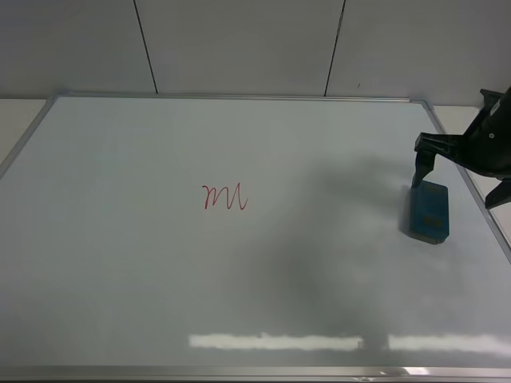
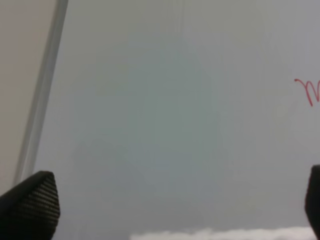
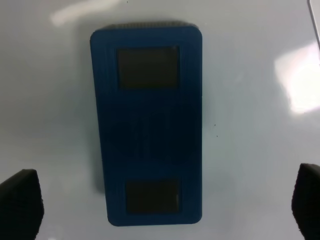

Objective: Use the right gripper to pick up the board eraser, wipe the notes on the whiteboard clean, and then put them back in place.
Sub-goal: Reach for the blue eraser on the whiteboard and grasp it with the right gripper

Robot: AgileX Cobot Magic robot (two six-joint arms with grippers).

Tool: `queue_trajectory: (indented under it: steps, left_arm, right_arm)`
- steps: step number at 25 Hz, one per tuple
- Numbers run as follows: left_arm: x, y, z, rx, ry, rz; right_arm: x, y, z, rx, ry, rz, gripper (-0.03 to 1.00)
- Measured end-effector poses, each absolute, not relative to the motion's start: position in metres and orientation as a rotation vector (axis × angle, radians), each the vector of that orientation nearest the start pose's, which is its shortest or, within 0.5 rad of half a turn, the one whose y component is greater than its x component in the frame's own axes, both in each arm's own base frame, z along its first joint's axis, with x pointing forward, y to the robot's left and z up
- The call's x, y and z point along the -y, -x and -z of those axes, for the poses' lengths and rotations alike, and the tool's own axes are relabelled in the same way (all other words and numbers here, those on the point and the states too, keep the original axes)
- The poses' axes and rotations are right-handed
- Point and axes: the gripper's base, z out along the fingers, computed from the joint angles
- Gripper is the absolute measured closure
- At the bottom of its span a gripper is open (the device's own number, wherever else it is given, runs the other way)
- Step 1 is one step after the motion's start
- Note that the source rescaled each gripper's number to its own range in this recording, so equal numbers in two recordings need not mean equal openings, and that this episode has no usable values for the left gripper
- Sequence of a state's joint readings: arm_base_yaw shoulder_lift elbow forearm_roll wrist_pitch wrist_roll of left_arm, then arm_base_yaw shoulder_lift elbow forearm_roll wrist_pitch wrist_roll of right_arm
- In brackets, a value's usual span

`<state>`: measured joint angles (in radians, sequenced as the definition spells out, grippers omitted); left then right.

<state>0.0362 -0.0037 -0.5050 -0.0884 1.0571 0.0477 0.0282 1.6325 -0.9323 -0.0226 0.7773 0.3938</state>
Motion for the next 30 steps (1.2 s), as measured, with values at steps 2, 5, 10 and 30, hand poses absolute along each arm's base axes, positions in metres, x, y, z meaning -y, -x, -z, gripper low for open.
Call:
queue_trajectory:
  steps: [2,5,10,30]
  left_arm:
    - [0.007,0.006,-0.279,-2.029,-0.016,0.053]
    - [0.007,0.006,-0.279,-2.029,-0.016,0.053]
    - [0.007,0.006,-0.279,-2.029,-0.016,0.053]
    - [0.007,0.006,-0.279,-2.029,-0.016,0.053]
  right_arm:
    - [-0.007,-0.293,-0.181,-2.926,-0.517,-0.028,-0.03]
    - [-0.007,-0.296,-0.174,-2.935,-0.513,-0.025,-0.03]
    - [-0.007,-0.301,-0.158,-2.965,-0.509,-0.016,-0.03]
    - [-0.007,-0.307,-0.140,-2.980,-0.475,-0.006,-0.03]
